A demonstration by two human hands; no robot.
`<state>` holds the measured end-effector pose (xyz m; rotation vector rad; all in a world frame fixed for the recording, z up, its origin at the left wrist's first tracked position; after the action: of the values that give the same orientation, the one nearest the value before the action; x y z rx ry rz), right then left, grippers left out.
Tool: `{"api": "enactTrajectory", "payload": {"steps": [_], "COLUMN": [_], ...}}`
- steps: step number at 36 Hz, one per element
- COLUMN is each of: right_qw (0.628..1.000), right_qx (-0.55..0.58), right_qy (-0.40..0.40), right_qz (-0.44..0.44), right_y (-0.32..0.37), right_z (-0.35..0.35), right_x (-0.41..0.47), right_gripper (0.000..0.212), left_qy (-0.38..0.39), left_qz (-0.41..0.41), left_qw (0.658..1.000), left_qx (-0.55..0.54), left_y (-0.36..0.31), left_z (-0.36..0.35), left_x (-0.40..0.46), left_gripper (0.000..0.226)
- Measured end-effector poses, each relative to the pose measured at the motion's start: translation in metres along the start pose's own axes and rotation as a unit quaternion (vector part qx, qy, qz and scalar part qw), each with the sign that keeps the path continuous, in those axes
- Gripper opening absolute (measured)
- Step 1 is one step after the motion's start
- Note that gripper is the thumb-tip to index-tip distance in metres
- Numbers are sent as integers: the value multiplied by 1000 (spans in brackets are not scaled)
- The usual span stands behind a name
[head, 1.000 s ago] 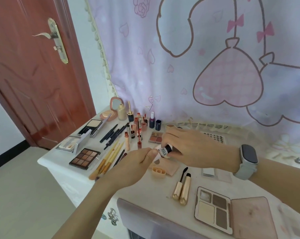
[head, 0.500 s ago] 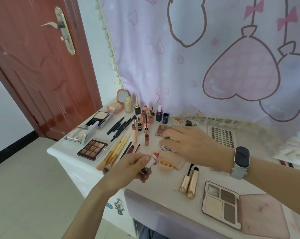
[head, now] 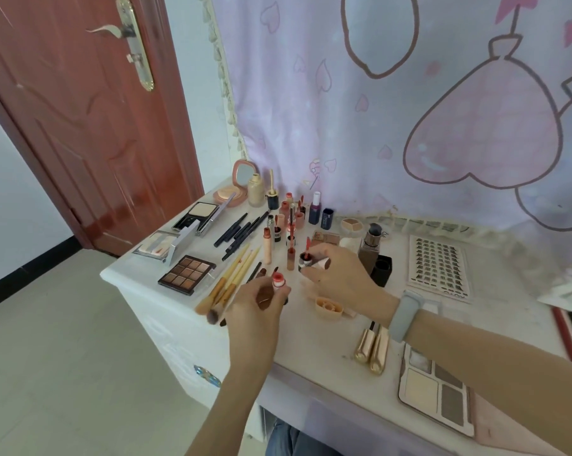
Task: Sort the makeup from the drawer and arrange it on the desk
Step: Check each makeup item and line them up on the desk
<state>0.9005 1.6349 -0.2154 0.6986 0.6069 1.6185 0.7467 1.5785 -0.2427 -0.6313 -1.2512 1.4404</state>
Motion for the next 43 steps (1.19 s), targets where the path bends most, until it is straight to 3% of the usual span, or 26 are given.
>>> {"api": "enactTrajectory", "payload": {"steps": [9, 23, 38, 43], "right_qw": [992, 965, 967, 974], "right_qx": [-124, -258, -254, -221], "right_qy": [-4, -14, -9, -27], "right_qz": [34, 49, 34, 49], "right_y": [0, -2, -5, -3], "right_z": [-28, -38, -38, -28], "right_x": [12, 19, 17, 10], "right_gripper": [14, 25, 35, 44], "left_qy": [-52, -47, -66, -24], "left_qz": [-64, -53, -56, -39], "left_qw": [969, 965, 963, 959], "left_qx": [233, 254, 255, 278], "left_y": [-2, 4, 3, 5], "left_z": [-7, -10, -15, -13], "left_x": [5, 10, 19, 16], "left_gripper": [22, 18, 21, 37]}}
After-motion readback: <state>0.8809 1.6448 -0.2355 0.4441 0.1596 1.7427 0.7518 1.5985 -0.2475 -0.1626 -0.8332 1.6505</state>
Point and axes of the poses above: each hand's wrist, its own x-axis towards the middle knuckle, its own z-axis out of the back of the hand, y = z × x, the point moved 4 cm from there along x, towards the middle knuckle, and after that the axes turned 1 degree about z, right-handed, at the moved point
